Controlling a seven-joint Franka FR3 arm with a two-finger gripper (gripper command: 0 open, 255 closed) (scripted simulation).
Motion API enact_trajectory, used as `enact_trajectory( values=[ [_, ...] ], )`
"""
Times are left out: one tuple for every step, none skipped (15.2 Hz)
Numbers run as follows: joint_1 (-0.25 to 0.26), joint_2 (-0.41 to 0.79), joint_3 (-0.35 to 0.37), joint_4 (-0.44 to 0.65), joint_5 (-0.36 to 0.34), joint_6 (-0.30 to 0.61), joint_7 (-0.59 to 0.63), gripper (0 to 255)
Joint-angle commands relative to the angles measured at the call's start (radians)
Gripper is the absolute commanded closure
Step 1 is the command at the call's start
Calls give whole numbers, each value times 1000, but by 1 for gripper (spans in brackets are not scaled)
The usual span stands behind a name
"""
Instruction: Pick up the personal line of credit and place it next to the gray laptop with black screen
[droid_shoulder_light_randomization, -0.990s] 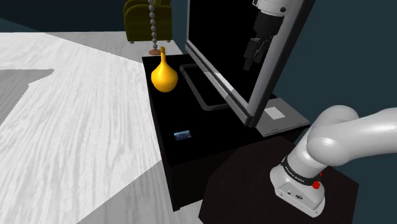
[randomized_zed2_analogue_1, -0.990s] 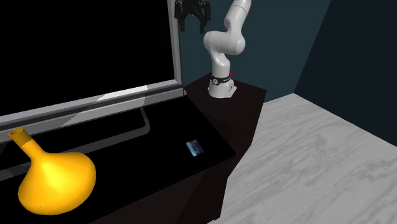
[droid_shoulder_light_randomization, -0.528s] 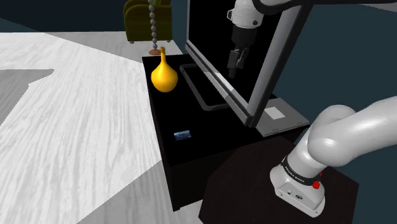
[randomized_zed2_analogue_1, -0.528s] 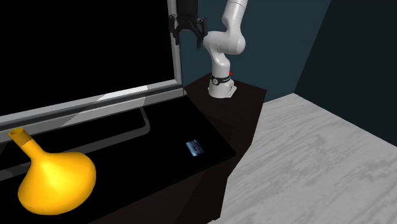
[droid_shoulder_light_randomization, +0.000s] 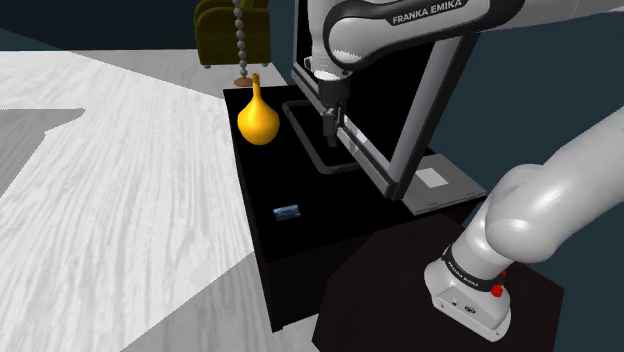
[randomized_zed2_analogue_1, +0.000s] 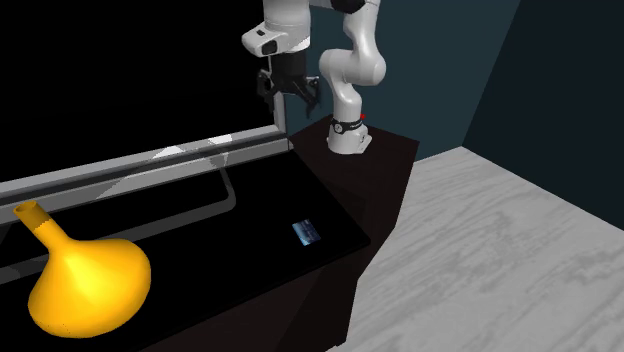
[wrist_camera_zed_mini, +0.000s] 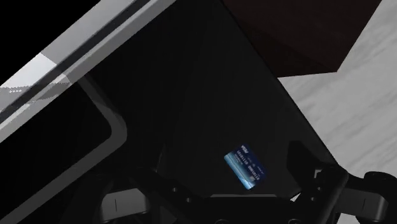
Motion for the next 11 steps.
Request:
enact_trajectory(
  values=[
    [10, 78, 18, 31, -30, 14, -18, 0],
    [15, 119, 26, 47, -46, 22, -25, 0],
    [21, 159, 35, 63, -62, 29, -32, 0],
    [27, 200, 43, 80, -80, 35, -38, 0],
    [33, 240, 51, 97, -98, 40, -44, 0],
    [39, 280, 58, 114, -116, 45, -49, 0],
    [47, 320, 64, 132, -136, 48, -54, 0],
    [54, 360, 70, 150, -155, 52, -59, 0],
    [62, 399, 76, 169, -175, 54, -63, 0],
    [71, 439, 80, 187, -195, 56, -68, 0],
    [80, 478, 85, 206, -216, 57, -73, 0]
  ],
)
